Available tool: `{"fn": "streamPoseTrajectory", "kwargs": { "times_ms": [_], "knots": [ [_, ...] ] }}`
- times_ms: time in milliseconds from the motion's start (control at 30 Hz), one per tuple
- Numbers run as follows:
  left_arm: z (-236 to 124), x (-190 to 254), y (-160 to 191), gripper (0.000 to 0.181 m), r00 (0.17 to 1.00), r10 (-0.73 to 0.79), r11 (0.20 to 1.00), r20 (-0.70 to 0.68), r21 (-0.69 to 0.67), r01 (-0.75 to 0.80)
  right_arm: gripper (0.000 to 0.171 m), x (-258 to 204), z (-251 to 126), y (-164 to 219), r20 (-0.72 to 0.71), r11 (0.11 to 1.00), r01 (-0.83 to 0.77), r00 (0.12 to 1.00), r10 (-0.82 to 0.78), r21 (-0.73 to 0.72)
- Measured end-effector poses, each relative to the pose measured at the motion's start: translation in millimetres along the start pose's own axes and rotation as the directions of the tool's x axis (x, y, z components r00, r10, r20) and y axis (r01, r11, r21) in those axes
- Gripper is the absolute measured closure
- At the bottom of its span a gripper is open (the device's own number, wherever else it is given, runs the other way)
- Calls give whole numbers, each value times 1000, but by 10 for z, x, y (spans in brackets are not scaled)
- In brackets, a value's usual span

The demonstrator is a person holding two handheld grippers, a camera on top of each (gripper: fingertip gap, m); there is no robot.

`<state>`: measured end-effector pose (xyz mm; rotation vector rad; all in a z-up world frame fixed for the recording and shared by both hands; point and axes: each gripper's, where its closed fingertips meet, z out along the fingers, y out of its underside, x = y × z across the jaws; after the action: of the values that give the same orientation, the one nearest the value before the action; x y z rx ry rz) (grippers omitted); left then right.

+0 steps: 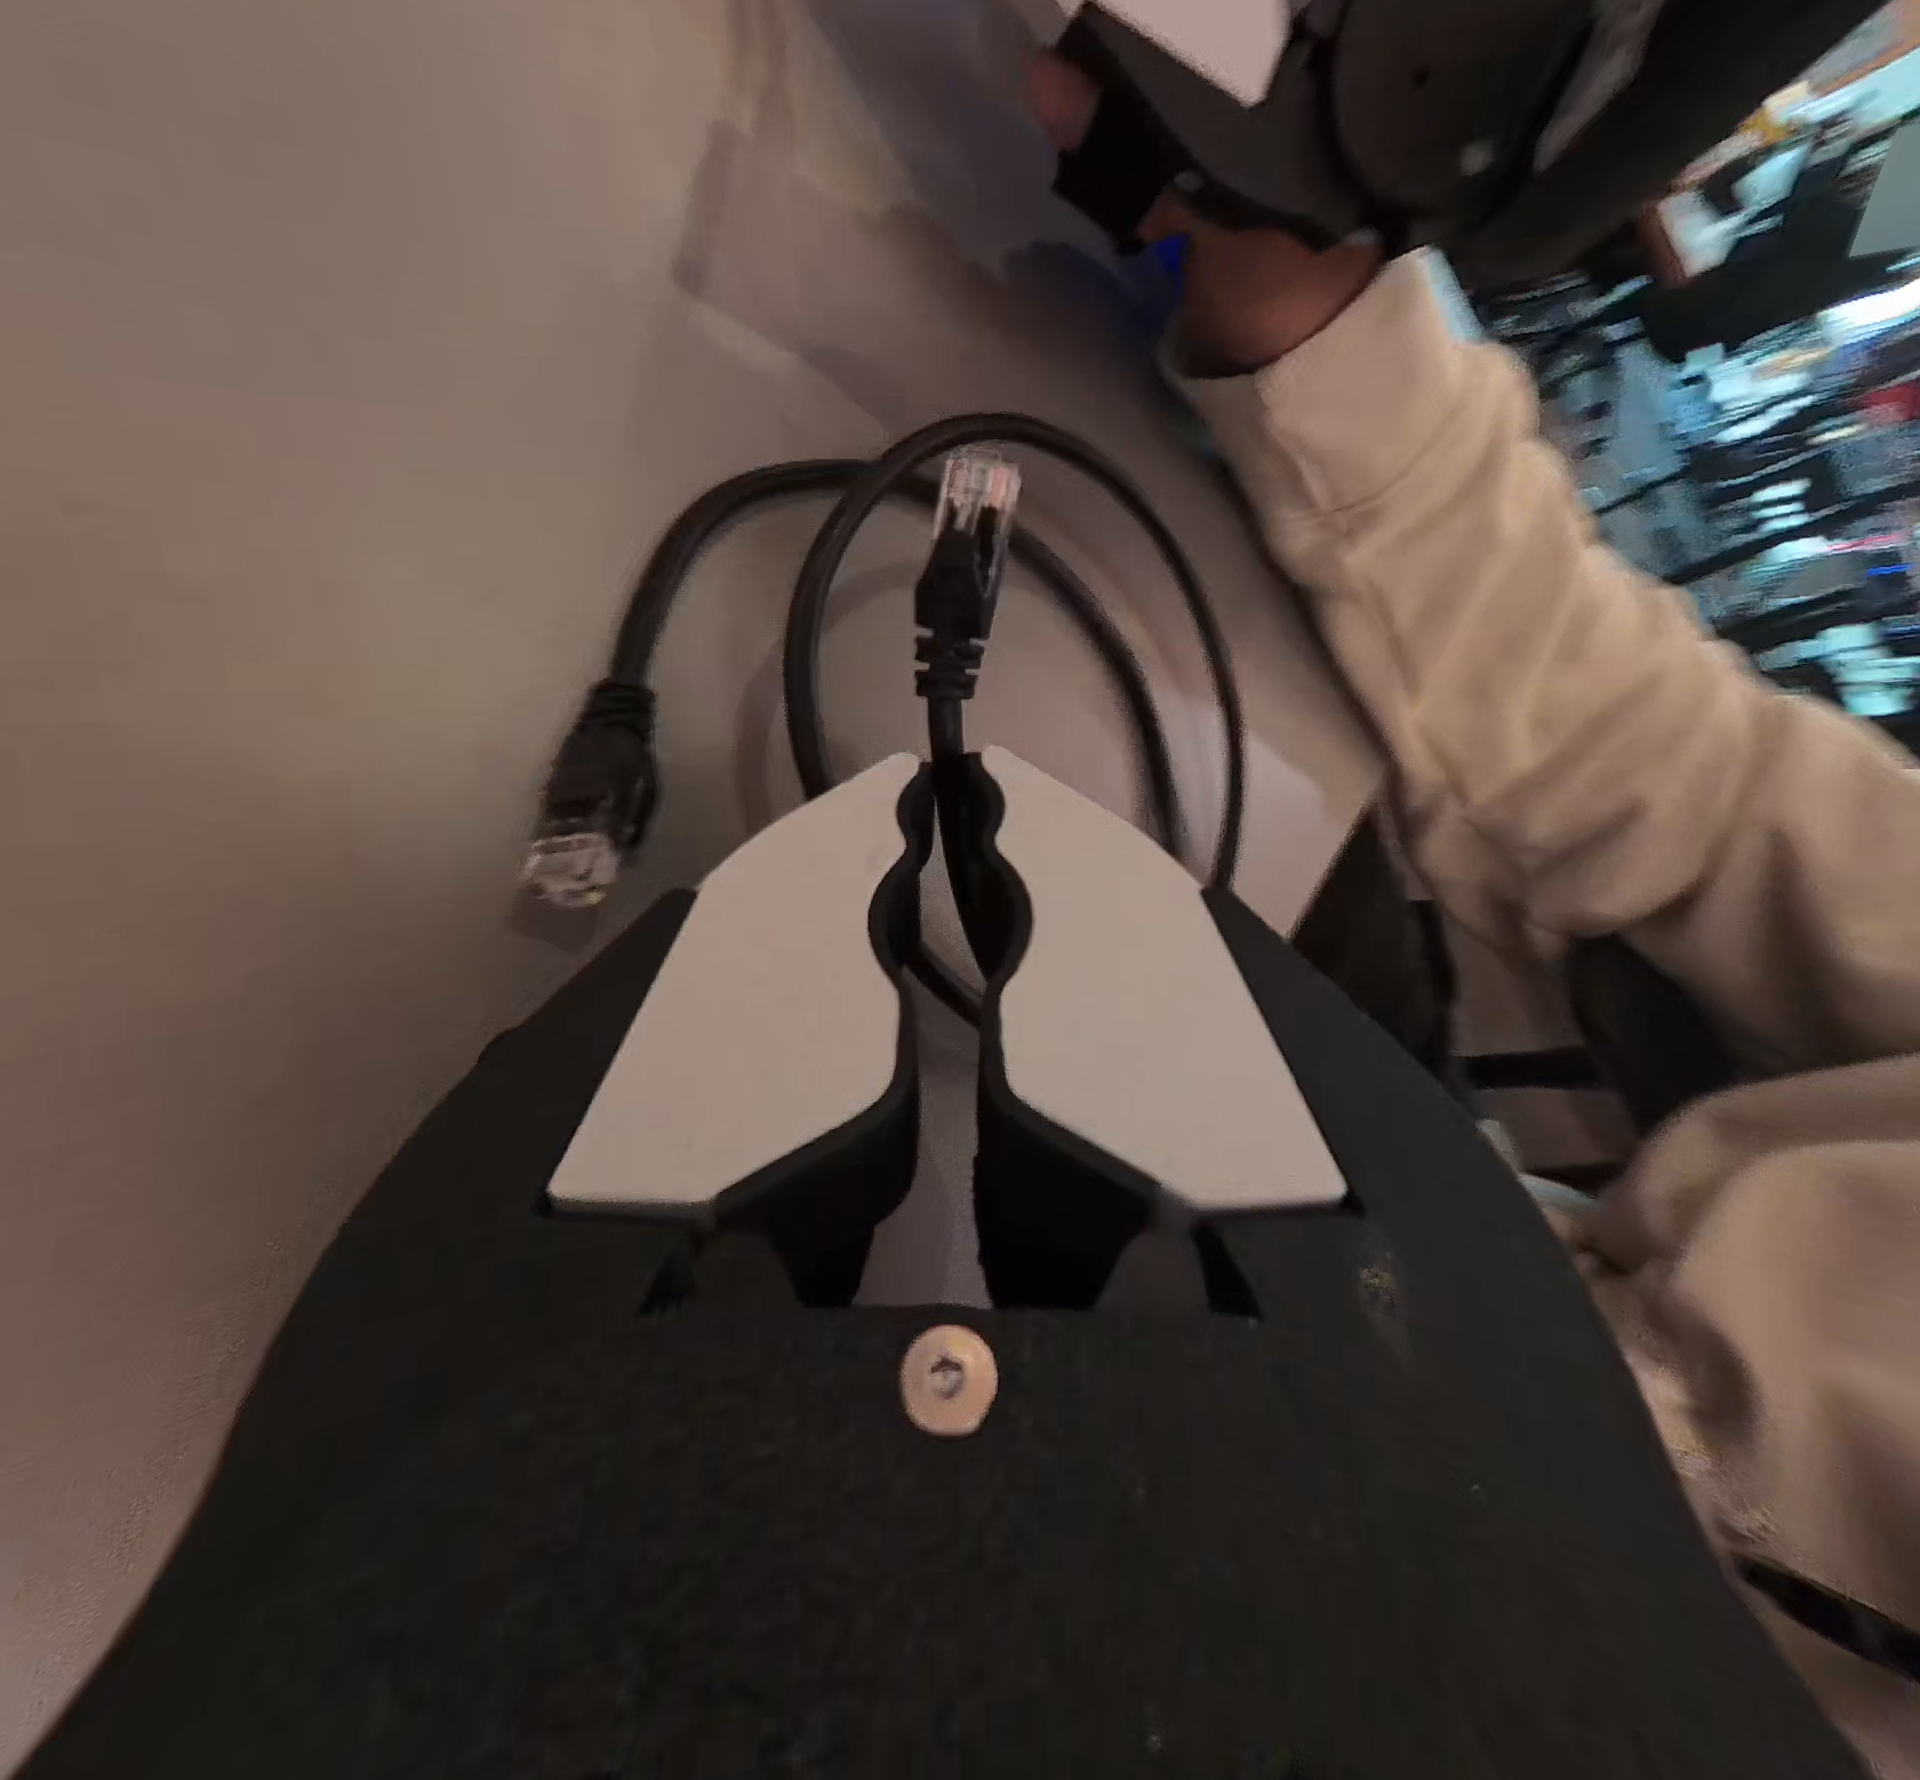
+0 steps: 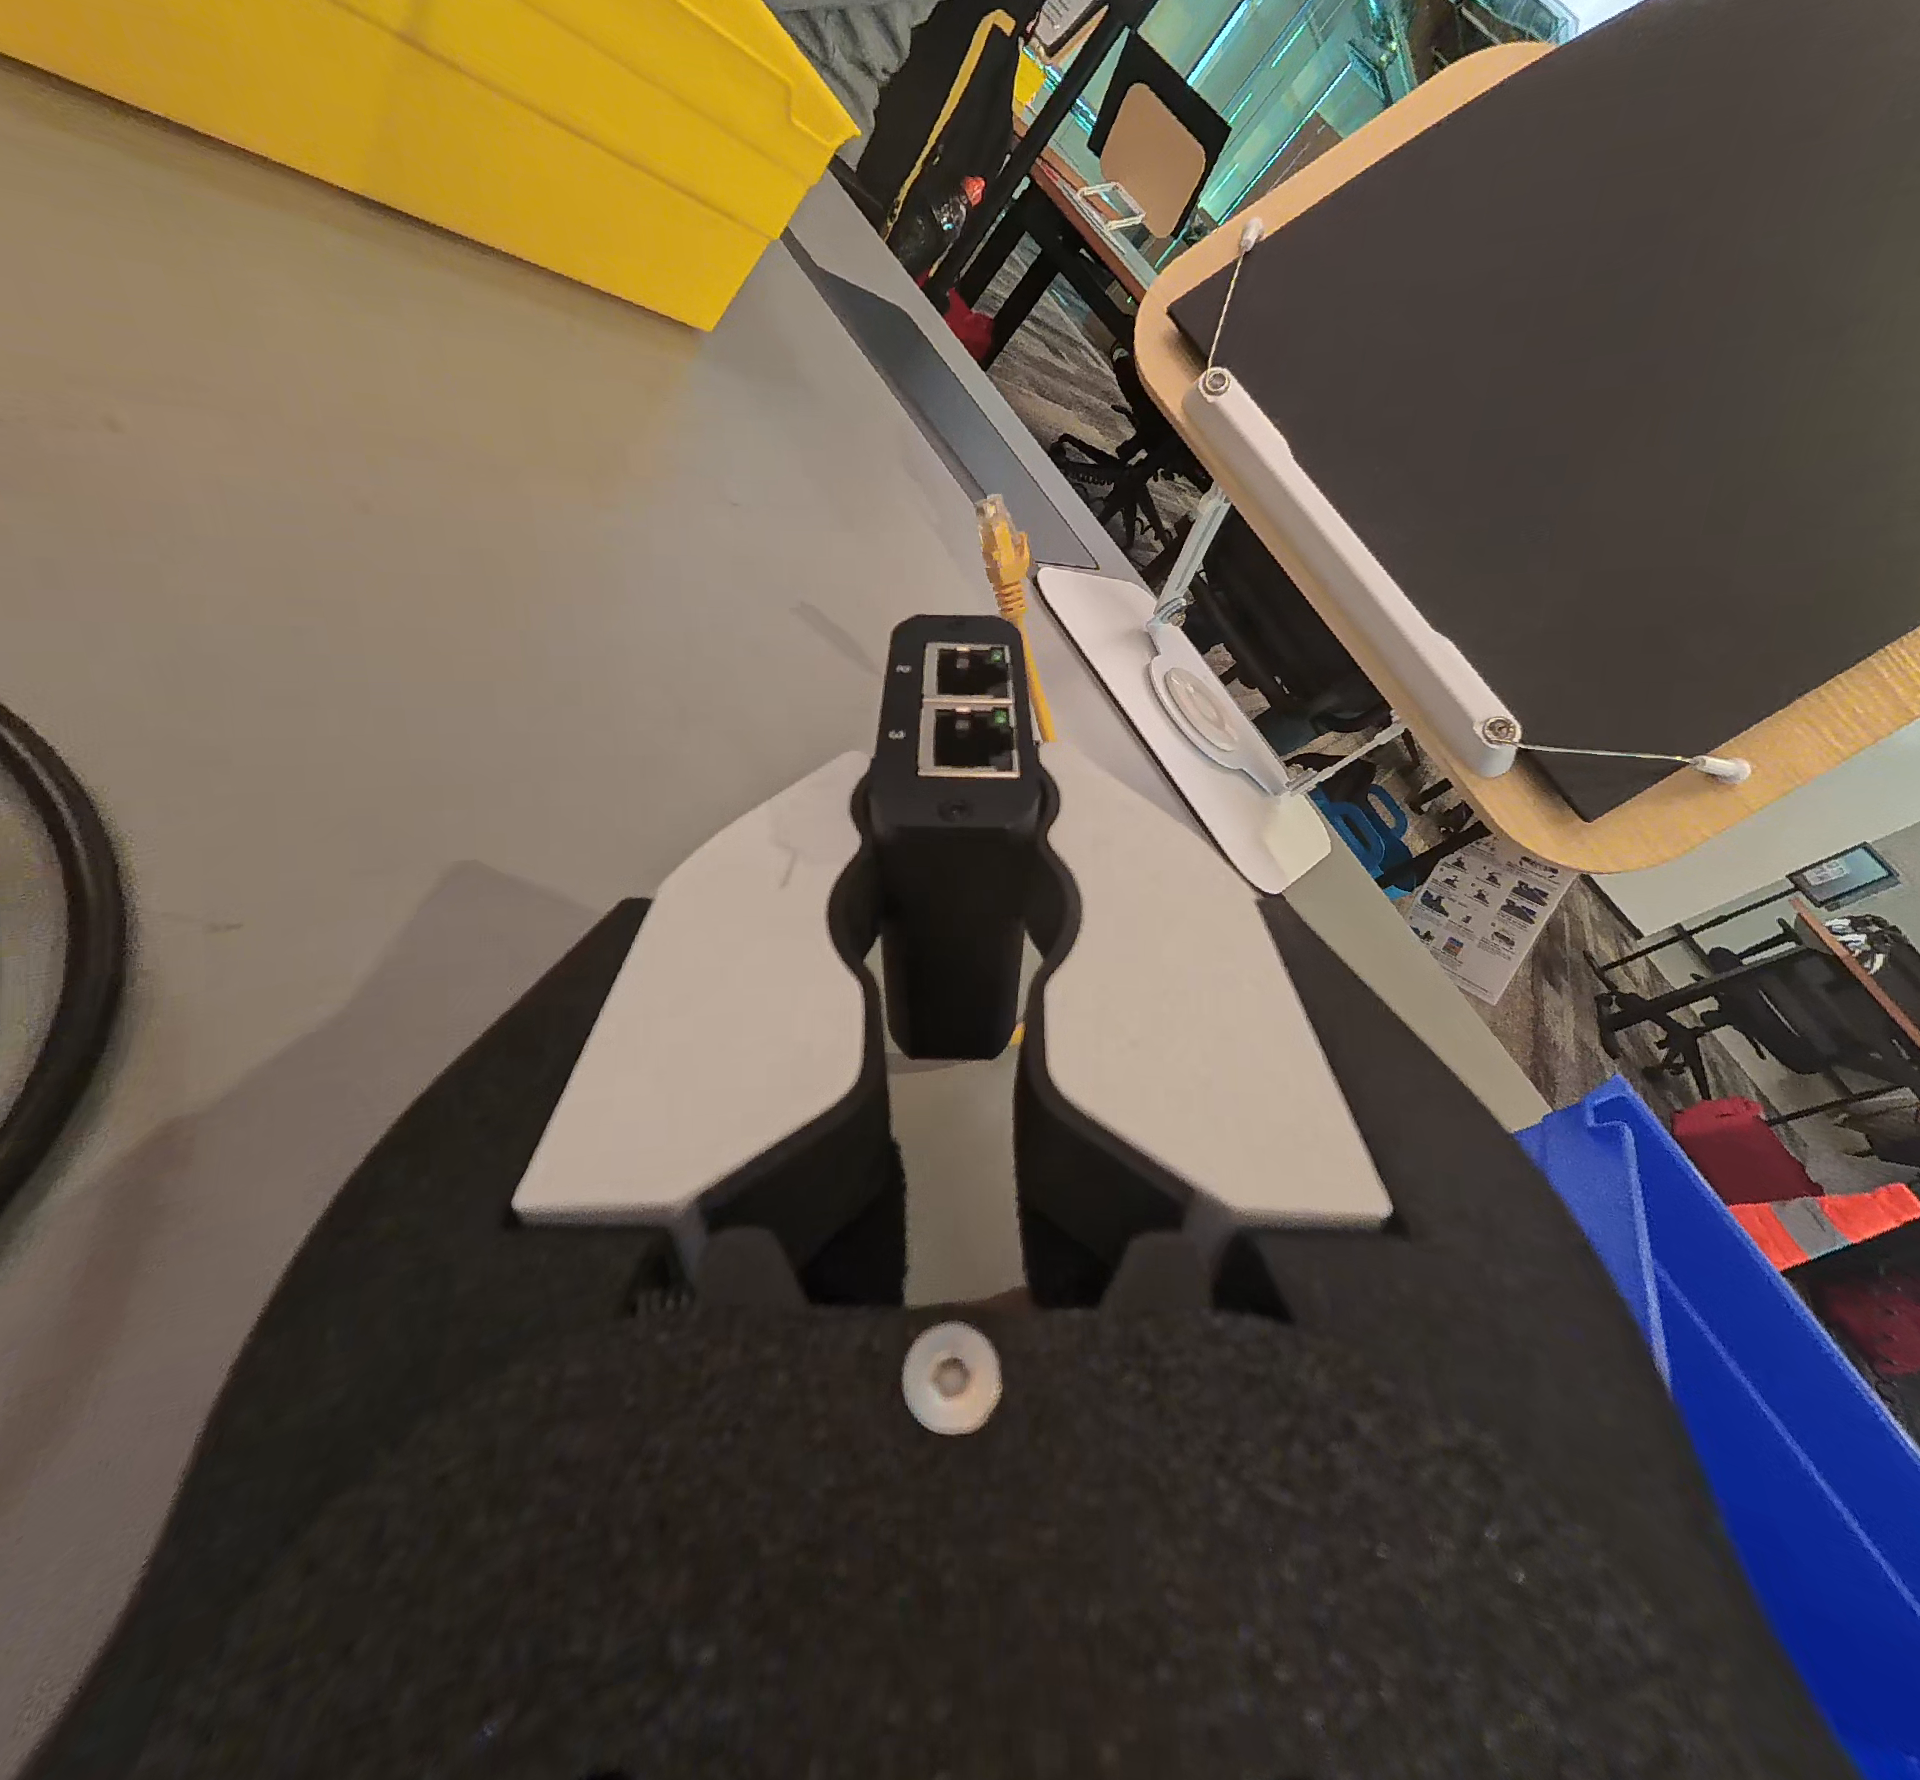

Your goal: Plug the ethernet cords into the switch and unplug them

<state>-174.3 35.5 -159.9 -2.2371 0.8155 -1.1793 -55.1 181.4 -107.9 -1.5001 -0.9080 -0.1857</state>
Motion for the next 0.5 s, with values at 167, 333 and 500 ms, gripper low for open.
{"fn": "streamPoseTrajectory", "kwargs": {
  "times_ms": [167, 333, 500],
  "knots": [
    [-99, 321, -168, 177, 968, -56, 992, -245, 97, 82, 148, 4, 1, -3, 0, 1000, -2, 1000, 2, 1],
    [-294, 66, -173, 177, 964, 238, 971, 119, -36, -235, 147, 20, -27, -49, -26, 998, 56, 998, -55, 14],
    [-548, -340, 149, 177, 804, 486, 839, 343, -441, -319, 147, -44, -47, -117, -41, 985, 170, 985, -169, 18]
  ]
}}
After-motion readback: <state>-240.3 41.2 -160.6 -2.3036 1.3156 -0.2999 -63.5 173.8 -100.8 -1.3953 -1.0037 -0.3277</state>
